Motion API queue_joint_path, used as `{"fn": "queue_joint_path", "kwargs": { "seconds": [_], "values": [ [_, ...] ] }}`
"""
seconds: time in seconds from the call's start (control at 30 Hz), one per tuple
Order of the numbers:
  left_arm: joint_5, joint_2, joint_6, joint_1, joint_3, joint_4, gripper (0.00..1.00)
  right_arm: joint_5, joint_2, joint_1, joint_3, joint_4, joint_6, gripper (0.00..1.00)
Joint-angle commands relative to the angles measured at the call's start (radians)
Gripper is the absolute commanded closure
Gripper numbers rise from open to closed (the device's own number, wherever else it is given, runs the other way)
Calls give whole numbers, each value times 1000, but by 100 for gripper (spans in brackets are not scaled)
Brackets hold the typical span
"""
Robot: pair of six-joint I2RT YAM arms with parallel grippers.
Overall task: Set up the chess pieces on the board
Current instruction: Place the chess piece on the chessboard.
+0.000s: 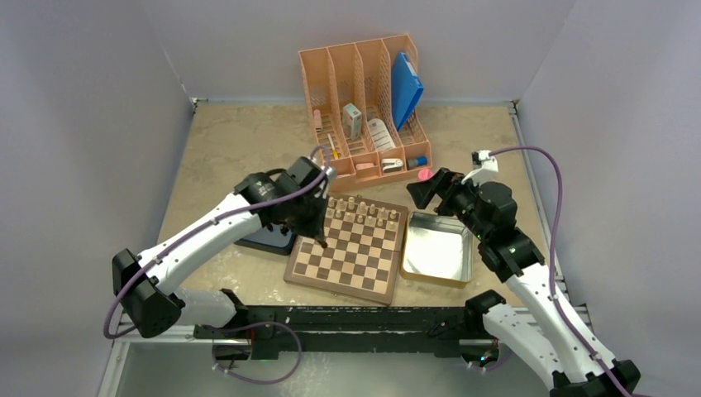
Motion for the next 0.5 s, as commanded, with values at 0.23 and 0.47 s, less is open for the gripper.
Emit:
{"fn": "queue_joint_path", "kwargs": {
  "seconds": [0.23,0.47],
  "values": [
    [-120,81,-256,-318,-41,-60,96,-1,-20,-3,5,18,20,2],
    [-186,113,-263,-331,-77,0,95,-3,-18,-2,8,6,15,2]
  ]
}}
